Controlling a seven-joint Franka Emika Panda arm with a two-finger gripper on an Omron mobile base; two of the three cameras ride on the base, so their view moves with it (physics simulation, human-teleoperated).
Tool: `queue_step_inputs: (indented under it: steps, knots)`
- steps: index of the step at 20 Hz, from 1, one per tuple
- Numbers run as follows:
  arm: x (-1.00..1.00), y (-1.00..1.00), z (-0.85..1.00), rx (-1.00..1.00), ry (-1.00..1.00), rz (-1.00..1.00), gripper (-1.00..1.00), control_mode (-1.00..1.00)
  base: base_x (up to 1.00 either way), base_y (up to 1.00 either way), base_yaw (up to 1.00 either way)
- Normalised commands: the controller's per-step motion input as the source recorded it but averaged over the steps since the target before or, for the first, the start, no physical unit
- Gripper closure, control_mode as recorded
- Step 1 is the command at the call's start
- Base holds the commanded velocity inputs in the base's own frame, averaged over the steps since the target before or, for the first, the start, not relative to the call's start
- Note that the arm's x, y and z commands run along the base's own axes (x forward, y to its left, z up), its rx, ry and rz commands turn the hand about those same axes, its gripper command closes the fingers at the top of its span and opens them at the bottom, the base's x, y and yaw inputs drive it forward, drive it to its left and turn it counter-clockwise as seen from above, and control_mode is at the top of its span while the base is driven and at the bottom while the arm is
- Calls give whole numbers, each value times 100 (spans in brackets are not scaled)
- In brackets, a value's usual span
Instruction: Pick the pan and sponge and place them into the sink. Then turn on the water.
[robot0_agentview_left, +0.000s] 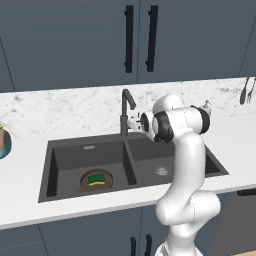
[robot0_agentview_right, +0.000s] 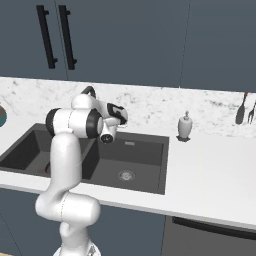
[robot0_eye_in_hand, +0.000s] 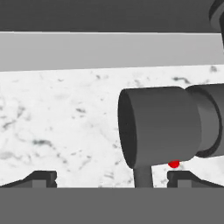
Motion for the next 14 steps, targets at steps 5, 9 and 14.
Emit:
queue_step_inputs:
  steps: [5,9,14]
  knots:
    - [35,0,-13,0,0,0,-100,-100,0,0,0]
    - [27,0,-11,0,0,0,100,-100,0,0,0]
    - [20,-1,-8,0,0,-2,100,-100,0,0,0]
